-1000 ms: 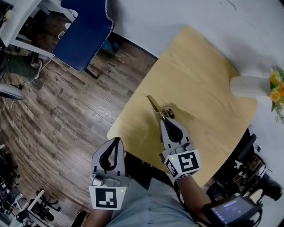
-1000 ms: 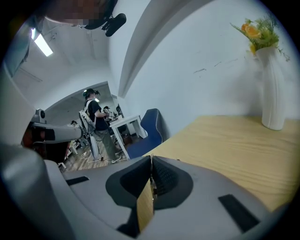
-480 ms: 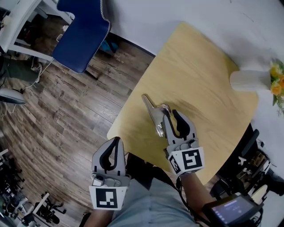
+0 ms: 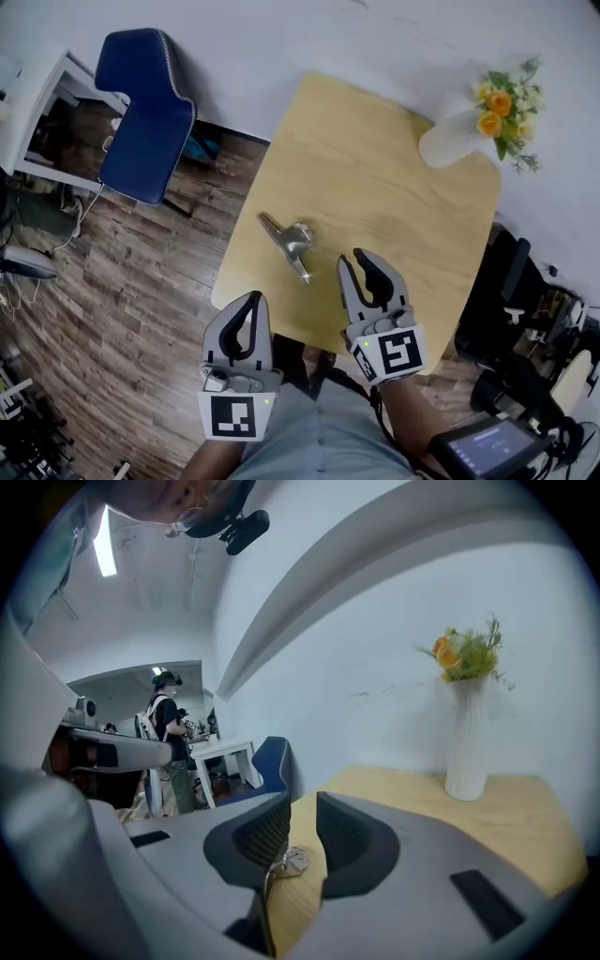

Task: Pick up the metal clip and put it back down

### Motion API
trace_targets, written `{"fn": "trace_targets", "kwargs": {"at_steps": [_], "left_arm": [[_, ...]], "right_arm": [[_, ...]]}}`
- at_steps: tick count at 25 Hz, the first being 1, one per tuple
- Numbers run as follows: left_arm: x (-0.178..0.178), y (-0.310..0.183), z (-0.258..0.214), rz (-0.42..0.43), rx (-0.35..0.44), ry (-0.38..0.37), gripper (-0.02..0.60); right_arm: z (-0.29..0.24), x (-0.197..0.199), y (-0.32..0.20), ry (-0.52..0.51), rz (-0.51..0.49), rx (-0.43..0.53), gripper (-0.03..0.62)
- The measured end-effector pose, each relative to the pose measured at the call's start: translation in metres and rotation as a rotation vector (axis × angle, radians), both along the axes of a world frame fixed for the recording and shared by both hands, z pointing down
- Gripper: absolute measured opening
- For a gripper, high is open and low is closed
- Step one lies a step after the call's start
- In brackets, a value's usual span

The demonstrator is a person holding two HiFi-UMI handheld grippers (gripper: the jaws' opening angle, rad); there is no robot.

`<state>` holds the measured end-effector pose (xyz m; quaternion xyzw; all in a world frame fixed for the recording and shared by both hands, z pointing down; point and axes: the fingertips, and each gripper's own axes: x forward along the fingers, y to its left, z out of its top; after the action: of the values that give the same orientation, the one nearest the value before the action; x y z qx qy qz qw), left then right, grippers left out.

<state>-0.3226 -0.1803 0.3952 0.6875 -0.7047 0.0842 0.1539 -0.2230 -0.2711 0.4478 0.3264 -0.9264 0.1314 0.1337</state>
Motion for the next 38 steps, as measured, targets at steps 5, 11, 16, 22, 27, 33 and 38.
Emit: {"fn": "trace_targets", "kwargs": {"at_steps": [5,11,16,22,27,33,38], "left_arm": [[0.056,-0.006,-0.064,0.085,0.105,-0.011,0.018],[0.111,-0.002,-0.104,0.138,0.197,-0.066,0.018],[0.155,0.015,-0.123,0.177,0.239,-0.090,0.018],[0.200,0.044,-0.146,0.205,0.299,-0.115,0.018],[0.219,0.058,-0.159,0.220,0.316,-0.140,0.018],[0.230,0.062,-0.169,0.221,0.340,-0.147,0.018],[0.232,0.065,-0.170,0.219,0.343,-0.149,0.018]], "right_arm": [[-0.071,0.063,0.018,-0.037,0.085,0.078,0.092],[-0.115,0.123,0.046,-0.044,0.153,0.164,0.091],[-0.136,0.174,0.074,-0.029,0.224,0.230,0.063],[-0.158,0.222,0.105,-0.037,0.275,0.282,0.055],[-0.175,0.242,0.122,-0.053,0.291,0.315,0.053],[-0.184,0.251,0.129,-0.057,0.289,0.335,0.048],[-0.186,0.249,0.132,-0.078,0.275,0.339,0.048]]}}
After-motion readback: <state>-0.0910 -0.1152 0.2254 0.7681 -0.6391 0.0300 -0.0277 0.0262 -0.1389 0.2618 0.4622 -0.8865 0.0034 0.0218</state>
